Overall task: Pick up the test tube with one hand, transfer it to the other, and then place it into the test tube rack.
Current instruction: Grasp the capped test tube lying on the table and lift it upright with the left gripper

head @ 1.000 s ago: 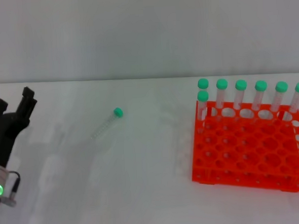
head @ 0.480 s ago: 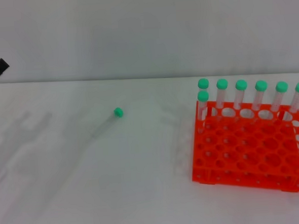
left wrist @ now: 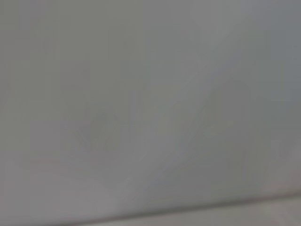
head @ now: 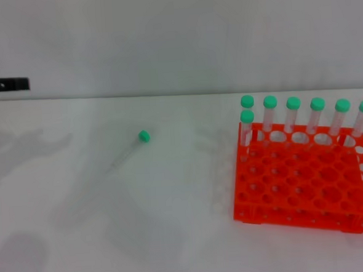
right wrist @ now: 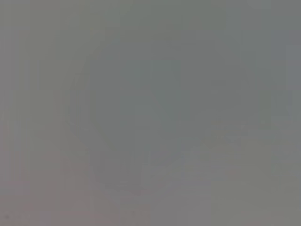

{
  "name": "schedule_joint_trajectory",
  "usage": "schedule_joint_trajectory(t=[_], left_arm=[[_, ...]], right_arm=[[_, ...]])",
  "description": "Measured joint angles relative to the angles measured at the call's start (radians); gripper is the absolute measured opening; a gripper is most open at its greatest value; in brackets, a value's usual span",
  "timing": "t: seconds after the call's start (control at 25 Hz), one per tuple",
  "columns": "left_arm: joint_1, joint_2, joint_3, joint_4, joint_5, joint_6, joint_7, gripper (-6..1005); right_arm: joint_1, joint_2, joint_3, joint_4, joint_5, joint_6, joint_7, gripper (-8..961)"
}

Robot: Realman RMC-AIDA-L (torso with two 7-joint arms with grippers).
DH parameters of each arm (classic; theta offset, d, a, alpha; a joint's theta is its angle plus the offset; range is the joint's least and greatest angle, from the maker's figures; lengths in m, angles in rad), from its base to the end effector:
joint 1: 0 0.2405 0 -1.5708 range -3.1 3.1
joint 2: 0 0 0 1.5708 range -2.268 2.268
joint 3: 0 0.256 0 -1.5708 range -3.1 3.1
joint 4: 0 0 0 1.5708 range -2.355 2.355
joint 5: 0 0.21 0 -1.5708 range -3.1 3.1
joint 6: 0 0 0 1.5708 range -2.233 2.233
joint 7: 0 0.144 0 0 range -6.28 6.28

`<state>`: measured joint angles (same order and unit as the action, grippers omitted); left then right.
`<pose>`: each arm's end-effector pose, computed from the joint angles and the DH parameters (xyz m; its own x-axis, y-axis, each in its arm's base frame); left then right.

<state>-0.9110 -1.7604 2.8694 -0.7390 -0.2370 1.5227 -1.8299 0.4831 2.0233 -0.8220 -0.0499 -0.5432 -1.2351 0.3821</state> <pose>-0.2965 0.4165 0.1937 0.5538 0.6050 0.5721 0.8323 -0.3840 -0.3996 0.3520 0.3454 0.0514 0.6497 0.1255 -0.7498 -0.7497 -0.0577 -0.6593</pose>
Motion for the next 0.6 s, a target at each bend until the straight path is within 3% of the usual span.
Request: schedule_joint_trajectory(t=[0.16, 0.24, 0.28, 0.44, 0.48, 0.52, 0.6], left_arm=[[-0.101, 0.001, -0.007, 0.039, 0.243, -0.055, -0.039, 876], [-0.155, -0.014, -0.01, 0.078, 0.369, -0.106, -0.064, 875], [-0.174, -0.024, -0.011, 0.091, 0.418, -0.129, -0.07, 875], [-0.22, -0.102, -0.015, 0.103, 0.497, -0.221, -0.06, 875], [-0.22, -0.102, -0.015, 0.103, 0.497, -0.221, -0.06, 874], [-0.232, -0.135, -0.016, 0.127, 0.511, -0.274, -0.046, 874], [-0.236, -0.142, -0.017, 0.156, 0.515, -0.29, -0.039, 874]], right_arm=[[0.015, 0.002, -0.008, 0.007, 0.0, 0.005, 0.001, 860], [0.017, 0.002, -0.008, 0.008, 0.0, 0.005, 0.001, 859], [0.019, 0.002, -0.008, 0.008, 0.0, 0.005, 0.002, 859], [0.021, 0.002, -0.008, 0.008, 0.001, 0.002, 0.002, 858], [0.021, 0.002, -0.008, 0.008, 0.002, 0.002, 0.002, 858], [0.022, 0.002, -0.008, 0.008, 0.004, 0.004, 0.002, 858], [0.022, 0.001, -0.007, 0.009, 0.006, 0.005, 0.003, 857]])
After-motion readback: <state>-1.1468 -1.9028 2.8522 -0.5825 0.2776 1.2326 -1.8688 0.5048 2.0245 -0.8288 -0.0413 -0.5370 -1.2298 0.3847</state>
